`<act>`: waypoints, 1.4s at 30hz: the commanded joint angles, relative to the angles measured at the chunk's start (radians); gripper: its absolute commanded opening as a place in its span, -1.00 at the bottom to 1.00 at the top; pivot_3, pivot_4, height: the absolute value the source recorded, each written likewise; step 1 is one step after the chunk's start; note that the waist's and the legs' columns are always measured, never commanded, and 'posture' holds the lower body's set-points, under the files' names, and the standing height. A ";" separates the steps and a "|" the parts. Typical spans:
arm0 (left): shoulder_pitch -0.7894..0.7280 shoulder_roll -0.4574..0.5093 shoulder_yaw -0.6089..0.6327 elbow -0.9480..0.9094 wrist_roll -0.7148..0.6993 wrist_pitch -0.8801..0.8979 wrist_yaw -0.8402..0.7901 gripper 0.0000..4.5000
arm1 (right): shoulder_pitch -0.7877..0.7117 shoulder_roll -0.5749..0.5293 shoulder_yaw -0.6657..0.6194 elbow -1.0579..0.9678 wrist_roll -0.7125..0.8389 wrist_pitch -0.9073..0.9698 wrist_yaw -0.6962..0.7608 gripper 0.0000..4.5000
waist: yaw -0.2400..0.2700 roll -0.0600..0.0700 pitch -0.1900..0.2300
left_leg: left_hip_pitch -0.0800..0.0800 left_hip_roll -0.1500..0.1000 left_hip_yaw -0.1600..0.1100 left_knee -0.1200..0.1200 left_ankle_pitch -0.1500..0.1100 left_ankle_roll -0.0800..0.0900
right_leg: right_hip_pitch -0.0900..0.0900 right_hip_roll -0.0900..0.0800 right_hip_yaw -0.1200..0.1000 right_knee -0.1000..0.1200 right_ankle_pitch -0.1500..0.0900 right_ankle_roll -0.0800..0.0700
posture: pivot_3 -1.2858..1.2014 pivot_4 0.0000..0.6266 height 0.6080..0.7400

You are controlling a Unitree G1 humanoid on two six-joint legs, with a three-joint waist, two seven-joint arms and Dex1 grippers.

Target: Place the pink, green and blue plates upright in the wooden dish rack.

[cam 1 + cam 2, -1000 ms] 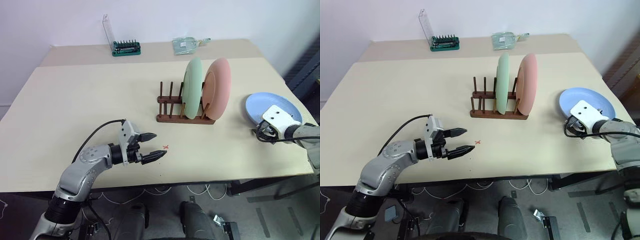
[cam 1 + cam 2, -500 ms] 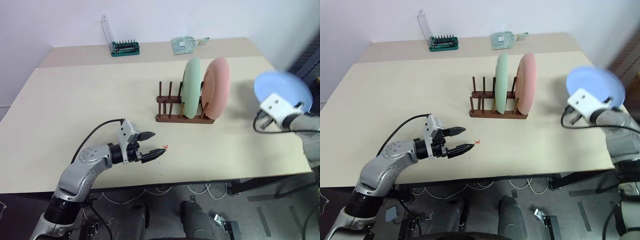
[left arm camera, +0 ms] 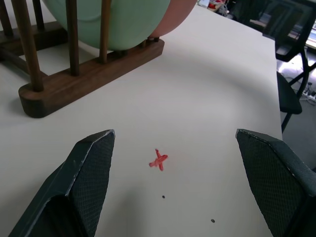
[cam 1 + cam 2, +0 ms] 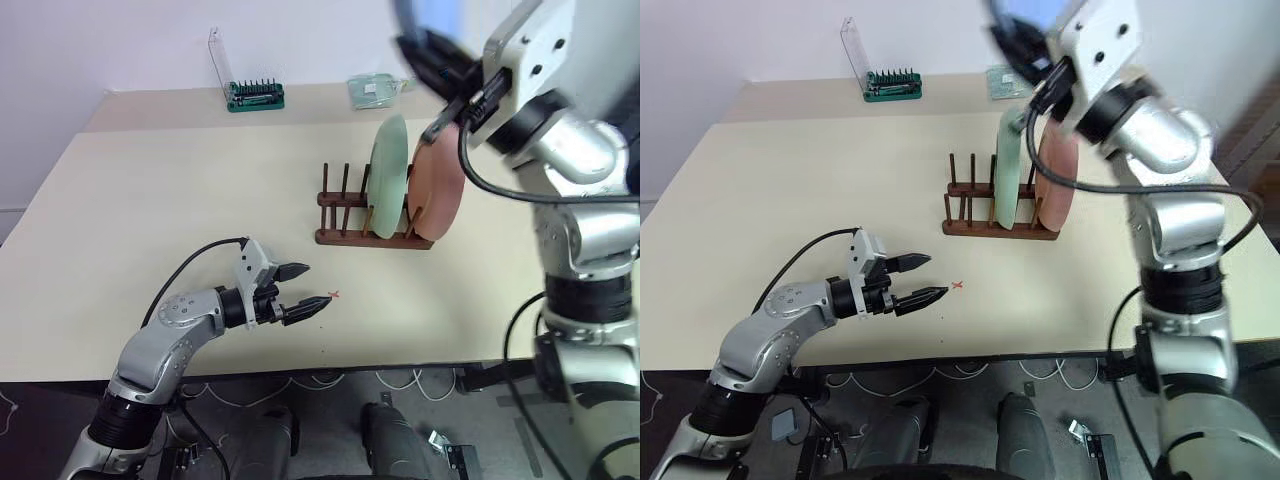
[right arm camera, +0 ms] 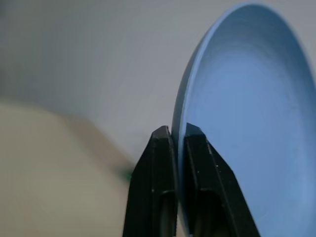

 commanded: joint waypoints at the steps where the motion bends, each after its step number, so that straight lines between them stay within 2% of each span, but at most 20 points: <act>1: 0.017 0.006 0.026 -0.016 0.004 -0.033 -0.008 0.80 | 0.012 0.052 -0.066 -0.097 0.220 0.161 -0.084 -0.96 | 0.000 0.000 0.000 | 0.000 0.000 -0.001 0.000 0.000 0.000 | 0.000 0.000 0.000 0.000 0.000 0.000 | 0.03 -0.52 1.00; 3: 0.039 0.010 0.032 -0.021 0.005 -0.044 -0.009 0.80 | 0.029 0.136 -0.095 -0.092 0.372 0.243 -0.216 -0.96 | -0.002 0.000 0.000 | 0.000 -0.001 -0.001 0.000 0.000 0.000 | 0.000 0.000 0.000 0.000 0.000 0.000 | 0.03 -0.52 1.00; 5: 0.050 0.013 0.037 -0.024 0.007 -0.051 -0.007 0.80 | 0.033 0.177 -0.120 -0.070 0.450 0.303 -0.310 -0.96 | -0.004 0.000 0.000 | 0.000 0.000 -0.001 -0.001 0.000 0.000 | -0.001 0.000 0.000 0.001 0.000 0.000 | 0.03 -0.52 1.00; 11: 0.048 0.026 0.054 -0.032 0.009 -0.045 0.002 0.80 | 0.043 0.254 -0.143 -0.005 0.570 0.388 -0.481 -0.96 | -0.006 0.001 0.000 | 0.000 0.000 0.001 -0.001 0.000 0.000 | -0.002 0.000 0.000 0.001 0.000 0.000 | 0.03 -0.52 1.00; 19: 0.018 0.030 0.062 -0.061 -0.007 0.000 0.026 0.80 | 0.030 0.330 -0.132 0.043 0.565 0.417 -0.635 -0.96 | -0.007 0.001 0.000 | 0.000 0.000 0.002 -0.001 0.000 0.000 | -0.003 0.000 0.000 0.002 0.000 0.000 | 0.03 -0.52 1.00; 36: 0.003 0.033 0.073 -0.048 -0.002 0.012 0.021 0.80 | 0.049 0.367 -0.172 0.117 0.598 0.455 -0.825 -0.96 | -0.009 0.001 0.000 | 0.000 0.000 0.003 -0.001 0.000 0.000 | -0.003 0.000 0.000 0.002 0.000 0.000 | 0.03 -0.52 1.00; 39: 0.012 0.031 0.074 -0.052 -0.003 0.005 0.019 0.80 | 0.049 0.369 -0.172 0.119 0.604 0.459 -0.831 -0.54 | -0.008 0.001 0.000 | 0.000 0.000 0.003 -0.001 0.000 0.000 | -0.003 0.000 0.000 0.002 0.000 0.000 | 0.03 -0.52 1.00; 42: 0.023 0.032 0.074 -0.056 -0.001 -0.001 0.019 0.80 | 0.045 0.360 -0.165 0.115 0.590 0.462 -0.819 0.10 | -0.009 0.001 0.000 | 0.000 0.000 0.003 -0.001 0.000 0.000 | -0.003 0.000 0.000 0.002 0.000 0.000 | 0.03 -0.52 1.00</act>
